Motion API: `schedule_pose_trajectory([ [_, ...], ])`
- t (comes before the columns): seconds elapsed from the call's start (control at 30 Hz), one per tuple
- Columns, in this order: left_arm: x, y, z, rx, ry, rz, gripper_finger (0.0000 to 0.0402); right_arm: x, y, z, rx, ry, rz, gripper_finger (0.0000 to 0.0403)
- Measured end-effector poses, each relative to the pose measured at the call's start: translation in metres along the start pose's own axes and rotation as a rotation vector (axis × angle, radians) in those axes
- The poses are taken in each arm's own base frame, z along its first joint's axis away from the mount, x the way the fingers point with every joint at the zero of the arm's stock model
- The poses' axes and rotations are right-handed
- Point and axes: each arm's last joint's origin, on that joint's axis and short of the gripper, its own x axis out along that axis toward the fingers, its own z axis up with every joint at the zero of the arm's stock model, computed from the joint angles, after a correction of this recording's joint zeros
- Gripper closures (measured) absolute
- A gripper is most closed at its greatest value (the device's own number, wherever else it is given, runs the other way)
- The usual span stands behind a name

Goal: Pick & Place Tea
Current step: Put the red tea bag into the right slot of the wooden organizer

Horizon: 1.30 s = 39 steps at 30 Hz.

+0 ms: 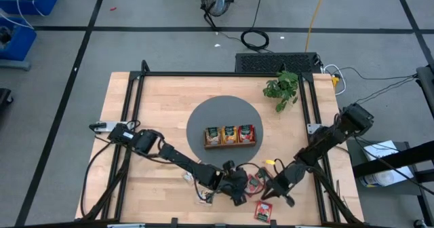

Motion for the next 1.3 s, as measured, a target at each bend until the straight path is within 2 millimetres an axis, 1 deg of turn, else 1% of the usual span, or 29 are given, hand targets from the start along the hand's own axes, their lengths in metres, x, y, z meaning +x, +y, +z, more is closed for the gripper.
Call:
schedule_pose_trajectory([
  [0.07, 0.000, 0.001, 0.000, -0.012, 0.004, 0.006, 0.0371, 0.000, -0.001, -0.002, -0.015, 0.022, -0.006, 0.0394],
  [0.17, 0.000, 0.001, -0.002, -0.013, 0.011, 0.015, 0.0371, 0.000, 0.001, -0.004, -0.141, 0.047, -0.016, 0.0394],
  [0.3, 0.000, 0.001, -0.002, -0.013, 0.011, 0.018, 0.0371, 0.000, 0.006, -0.004, -0.271, 0.080, -0.143, 0.0383],
  [0.47, 0.000, 0.001, -0.002, -0.017, 0.012, 0.018, 0.0371, 0.006, 0.015, -0.003, -0.357, 0.206, -0.233, 0.0332],
  [0.6, 0.000, 0.001, -0.002, -0.039, 0.012, 0.018, 0.0371, 0.012, 0.017, 0.002, -0.361, 0.321, -0.275, 0.0288],
  [0.7, 0.000, 0.001, -0.002, -0.040, 0.011, 0.018, 0.0371, 0.014, 0.015, 0.006, -0.342, 0.328, -0.356, 0.0263],
  [0.8, 0.000, 0.001, -0.002, -0.041, 0.012, 0.018, 0.0371, 0.014, 0.014, 0.004, -0.345, 0.348, -0.369, 0.0250],
  [0.9, 0.000, 0.001, -0.002, -0.039, 0.012, 0.018, 0.0371, 0.016, 0.014, -0.002, -0.351, 0.368, -0.362, 0.0250],
  [1.07, 0.000, 0.002, -0.002, -0.034, 0.012, 0.019, 0.0371, 0.021, 0.010, -0.012, -0.387, 0.414, -0.366, 0.0264],
  [1.2, 0.000, 0.002, -0.002, -0.032, 0.013, 0.018, 0.0371, 0.022, 0.006, -0.011, -0.351, 0.401, -0.386, 0.0282],
  [1.3, 0.000, 0.001, -0.002, -0.034, 0.012, 0.018, 0.0371, 0.023, 0.005, -0.010, -0.336, 0.385, -0.391, 0.0306],
])
